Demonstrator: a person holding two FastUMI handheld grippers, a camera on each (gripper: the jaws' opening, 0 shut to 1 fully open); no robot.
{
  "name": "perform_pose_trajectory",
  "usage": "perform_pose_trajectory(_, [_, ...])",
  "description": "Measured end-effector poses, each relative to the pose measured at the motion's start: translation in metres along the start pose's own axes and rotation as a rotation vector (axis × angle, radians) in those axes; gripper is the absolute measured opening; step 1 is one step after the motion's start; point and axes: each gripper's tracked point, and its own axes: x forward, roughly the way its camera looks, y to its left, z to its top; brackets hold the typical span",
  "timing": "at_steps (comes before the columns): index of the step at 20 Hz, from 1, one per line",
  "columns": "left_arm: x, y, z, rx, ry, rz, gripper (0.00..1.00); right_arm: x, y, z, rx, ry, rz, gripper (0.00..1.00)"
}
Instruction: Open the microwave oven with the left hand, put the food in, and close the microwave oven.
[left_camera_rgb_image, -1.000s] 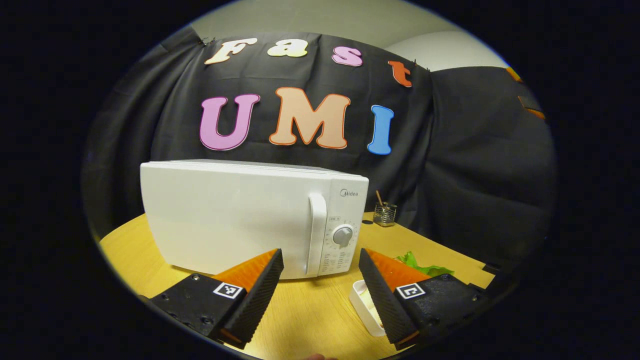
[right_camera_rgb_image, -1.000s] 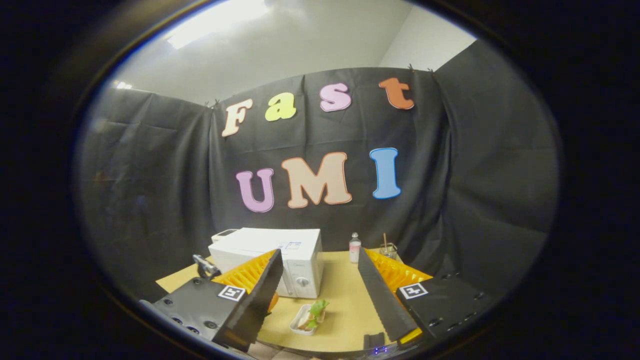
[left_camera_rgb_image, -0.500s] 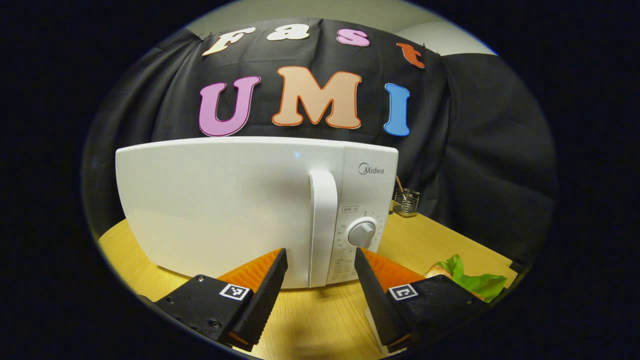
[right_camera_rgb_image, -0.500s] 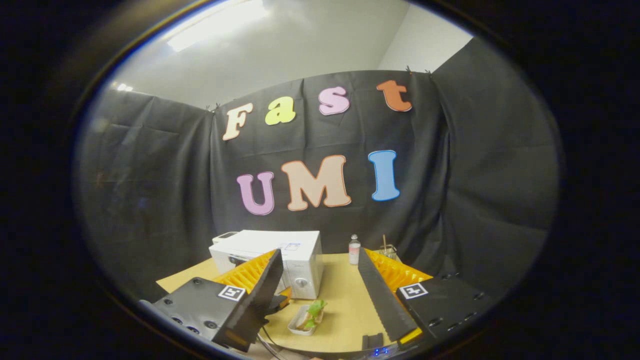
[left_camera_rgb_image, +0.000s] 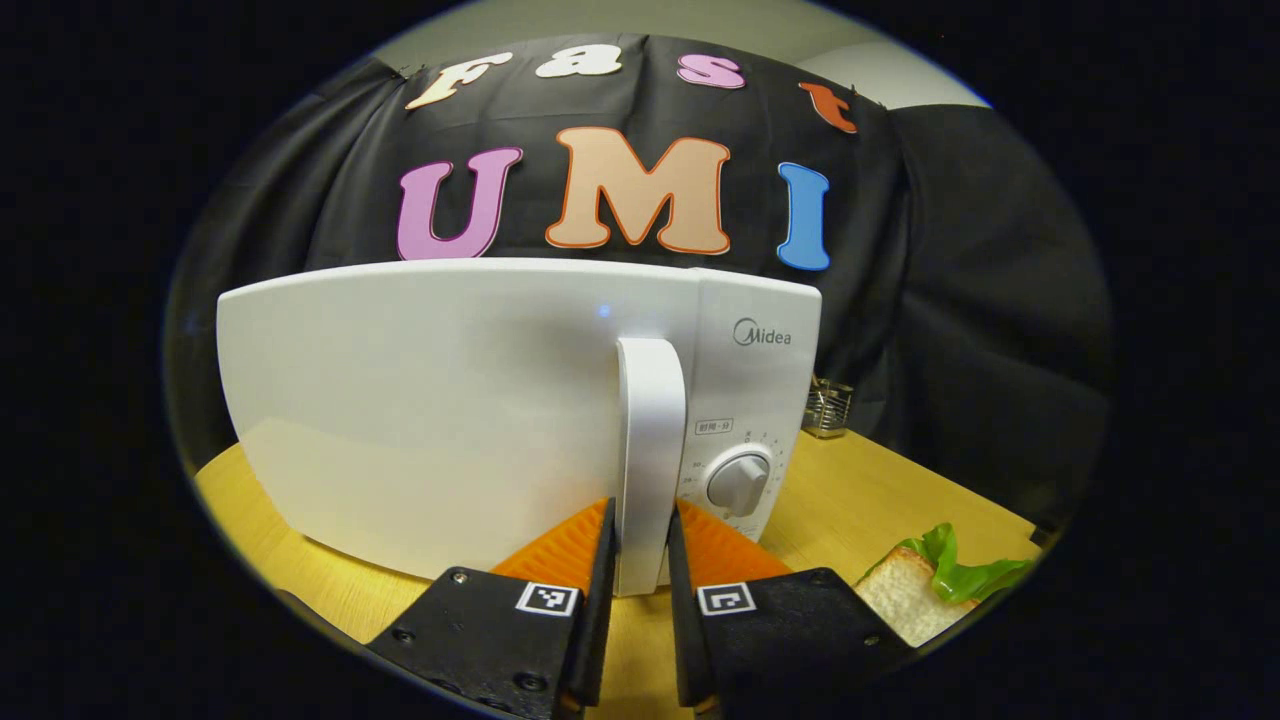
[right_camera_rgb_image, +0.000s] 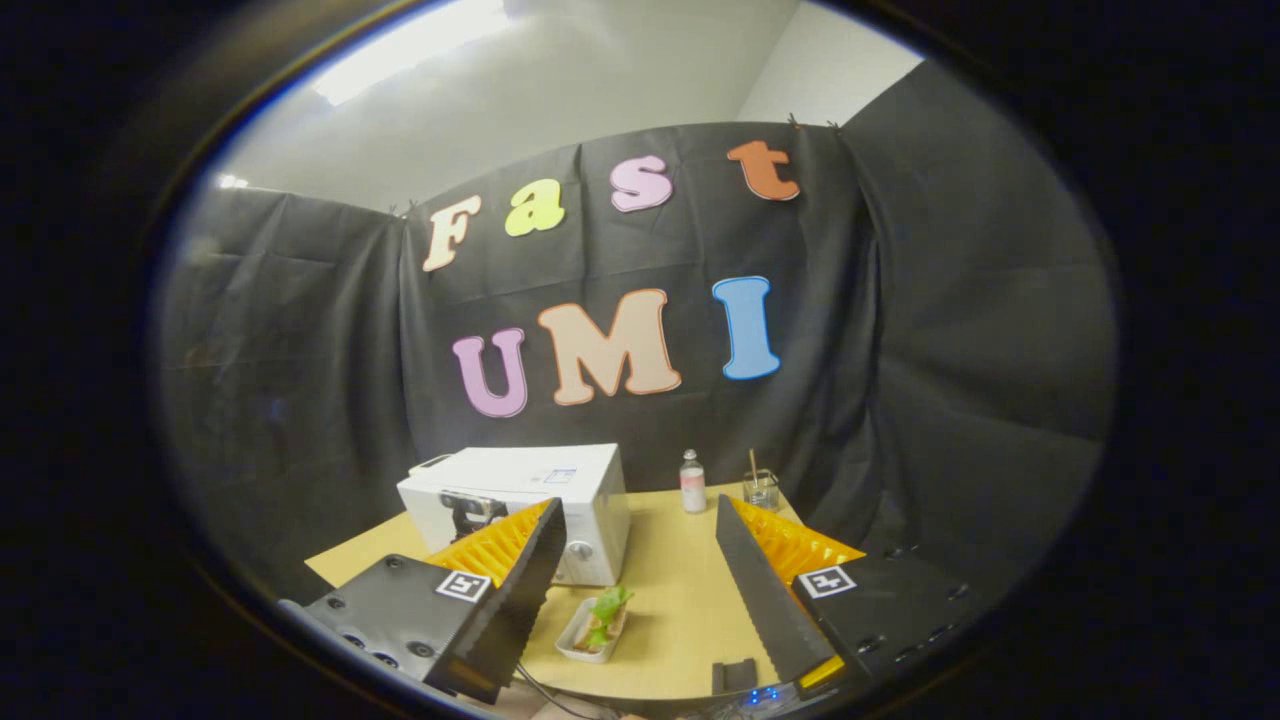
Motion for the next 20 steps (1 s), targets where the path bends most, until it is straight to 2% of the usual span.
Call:
perform_pose_trajectory(1, [0.000,0.001,0.000,-0.005,-0.010,0.008,0.27,0.000,-0.001,-0.003,-0.002,0.008,0.000,0.92])
perform_pose_trajectory(3, [-0.001,0.001,0.003,-0.008,-0.036,0.012,0.24,-0.001,-0.001,-0.007,-0.009,0.014,0.005,0.92])
perform_pose_trajectory(5, [0.000,-0.001,0.002,0.037,-0.043,0.009,0.21,-0.004,-0.001,-0.006,-0.013,0.010,0.006,0.92])
perform_pose_trajectory(6, [0.000,0.000,0.001,0.049,-0.042,0.009,0.19,-0.004,-0.003,-0.005,-0.012,0.004,0.003,0.95])
perform_pose_trajectory(7, [-0.001,0.001,0.002,0.045,-0.046,0.009,0.17,-0.006,-0.004,-0.003,-0.010,-0.002,0.000,0.92])
perform_pose_trajectory(9, [0.000,0.000,0.002,0.025,-0.050,0.007,0.12,-0.008,-0.007,-0.002,-0.008,-0.011,-0.005,0.92])
perform_pose_trajectory(11, [-0.001,0.000,0.004,0.009,-0.065,-0.013,0.10,-0.010,-0.011,-0.002,-0.015,-0.014,-0.012,0.92])
perform_pose_trajectory(14, [-0.009,0.000,-0.003,-0.010,-0.023,-0.014,0.10,-0.011,-0.024,0.000,-0.010,-0.026,-0.037,0.92])
perform_pose_trajectory(15, [-0.024,-0.002,-0.006,-0.032,-0.023,-0.007,0.10,-0.012,-0.028,-0.002,-0.009,-0.024,-0.044,0.92])
perform_pose_trajectory(16, [-0.036,-0.002,0.000,-0.011,-0.067,-0.013,0.11,-0.011,-0.032,-0.004,-0.006,-0.019,-0.050,0.92])
perform_pose_trajectory(18, [-0.063,-0.001,-0.007,0.009,-0.076,-0.045,0.10,-0.010,-0.035,-0.005,0.017,-0.012,-0.053,0.92])
perform_pose_trajectory(20, [-0.086,0.001,-0.011,-0.011,-0.079,-0.090,0.16,-0.010,-0.031,-0.007,0.031,-0.008,-0.042,0.92])
